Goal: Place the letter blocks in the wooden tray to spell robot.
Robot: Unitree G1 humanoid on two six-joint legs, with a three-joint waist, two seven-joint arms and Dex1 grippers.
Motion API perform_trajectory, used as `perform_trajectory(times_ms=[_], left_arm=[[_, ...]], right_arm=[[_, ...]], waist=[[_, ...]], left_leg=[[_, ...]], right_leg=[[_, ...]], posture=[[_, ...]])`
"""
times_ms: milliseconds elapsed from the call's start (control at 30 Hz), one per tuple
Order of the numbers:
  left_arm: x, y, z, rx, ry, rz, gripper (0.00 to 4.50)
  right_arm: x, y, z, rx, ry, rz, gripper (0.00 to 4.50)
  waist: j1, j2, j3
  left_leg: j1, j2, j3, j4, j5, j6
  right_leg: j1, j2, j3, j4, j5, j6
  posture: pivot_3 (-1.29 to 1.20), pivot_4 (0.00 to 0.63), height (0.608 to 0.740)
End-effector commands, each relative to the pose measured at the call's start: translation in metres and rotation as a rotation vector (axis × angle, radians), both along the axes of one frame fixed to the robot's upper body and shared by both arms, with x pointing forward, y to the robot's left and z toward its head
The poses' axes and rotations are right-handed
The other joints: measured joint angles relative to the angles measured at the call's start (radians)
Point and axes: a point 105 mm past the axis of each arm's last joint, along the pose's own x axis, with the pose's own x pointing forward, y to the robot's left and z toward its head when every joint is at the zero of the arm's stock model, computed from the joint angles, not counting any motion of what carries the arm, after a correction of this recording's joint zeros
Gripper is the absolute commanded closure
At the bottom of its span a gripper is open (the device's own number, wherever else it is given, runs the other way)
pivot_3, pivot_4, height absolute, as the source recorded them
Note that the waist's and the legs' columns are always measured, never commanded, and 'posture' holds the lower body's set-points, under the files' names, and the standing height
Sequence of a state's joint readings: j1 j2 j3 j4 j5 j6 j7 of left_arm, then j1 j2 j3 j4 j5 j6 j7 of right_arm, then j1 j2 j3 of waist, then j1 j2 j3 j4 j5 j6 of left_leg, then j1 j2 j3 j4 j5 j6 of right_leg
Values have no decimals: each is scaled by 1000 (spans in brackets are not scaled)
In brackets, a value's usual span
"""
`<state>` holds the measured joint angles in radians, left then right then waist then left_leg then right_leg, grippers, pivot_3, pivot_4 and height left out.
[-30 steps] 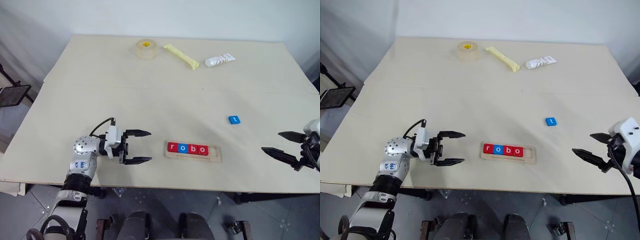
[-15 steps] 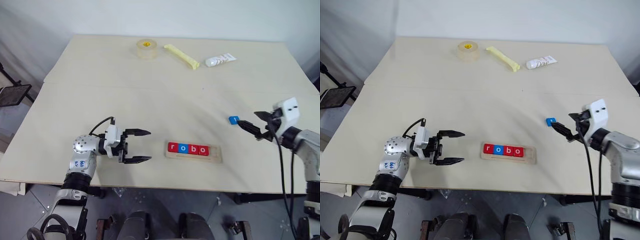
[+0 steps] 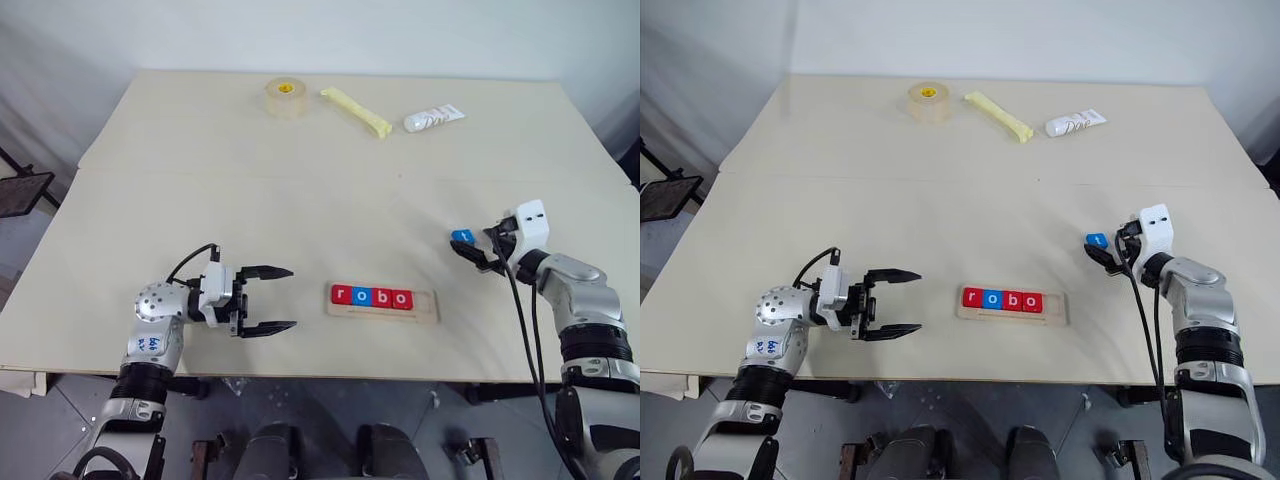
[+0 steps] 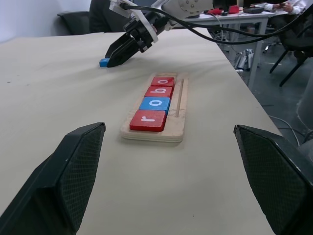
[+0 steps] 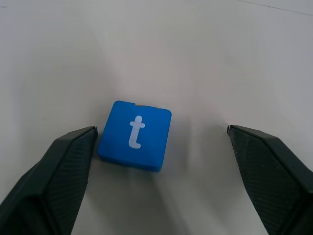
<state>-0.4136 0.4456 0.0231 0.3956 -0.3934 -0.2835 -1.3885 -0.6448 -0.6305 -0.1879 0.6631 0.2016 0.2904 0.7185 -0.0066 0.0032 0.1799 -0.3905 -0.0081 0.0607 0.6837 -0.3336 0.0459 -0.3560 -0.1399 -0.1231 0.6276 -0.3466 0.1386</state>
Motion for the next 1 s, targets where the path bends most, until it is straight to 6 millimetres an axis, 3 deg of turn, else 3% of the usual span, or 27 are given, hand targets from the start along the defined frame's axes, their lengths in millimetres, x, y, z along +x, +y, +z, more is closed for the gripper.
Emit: perform_trajectory(times_ms=[33,233,400,567,700,800,1000], left_arm=[[-1,2,8,-14,-38,8,0],[1,2,9,-15,-38,8,0],[3,1,8,-8,-31,-11,0],[3,3,7,4,-22,-34,0],[5,4,6,8,-18,-39,0],[7,-2,7,6,-17,-65,0],[9,-2,10,7,-19,-82,0]], right_arm=[[1,2,3,18,-29,-3,969],[1,-1,6,23,-57,-43,3025],[-21,-6,28,13,-154,-132,3038],[-58,-6,33,9,-166,-225,3038],[-85,0,25,21,-142,-279,3038],[-110,8,3,31,-85,-325,3038],[-120,16,-5,63,-74,-371,3038]], waist=[[0,0,0],[1,0,0],[7,0,0],[7,0,0],[7,0,0],[9,1,0],[4,1,0]], left_leg=[[0,0,0,0,0,0],[0,0,0,0,0,0],[-1,0,-2,0,0,0],[-1,0,-2,0,0,0],[-1,0,-1,0,0,0],[0,0,-1,-1,0,0],[1,-2,2,-1,0,1]], right_leg=[[0,0,0,0,0,0],[0,0,0,0,0,0],[0,0,0,0,0,0],[-1,0,-1,1,0,0],[-1,0,0,1,0,0],[-1,0,1,0,0,0],[0,0,5,0,0,0]], posture=[[0,150,740],[0,150,740],[0,150,740],[0,150,740],[0,150,740],[0,150,740],[0,150,740]])
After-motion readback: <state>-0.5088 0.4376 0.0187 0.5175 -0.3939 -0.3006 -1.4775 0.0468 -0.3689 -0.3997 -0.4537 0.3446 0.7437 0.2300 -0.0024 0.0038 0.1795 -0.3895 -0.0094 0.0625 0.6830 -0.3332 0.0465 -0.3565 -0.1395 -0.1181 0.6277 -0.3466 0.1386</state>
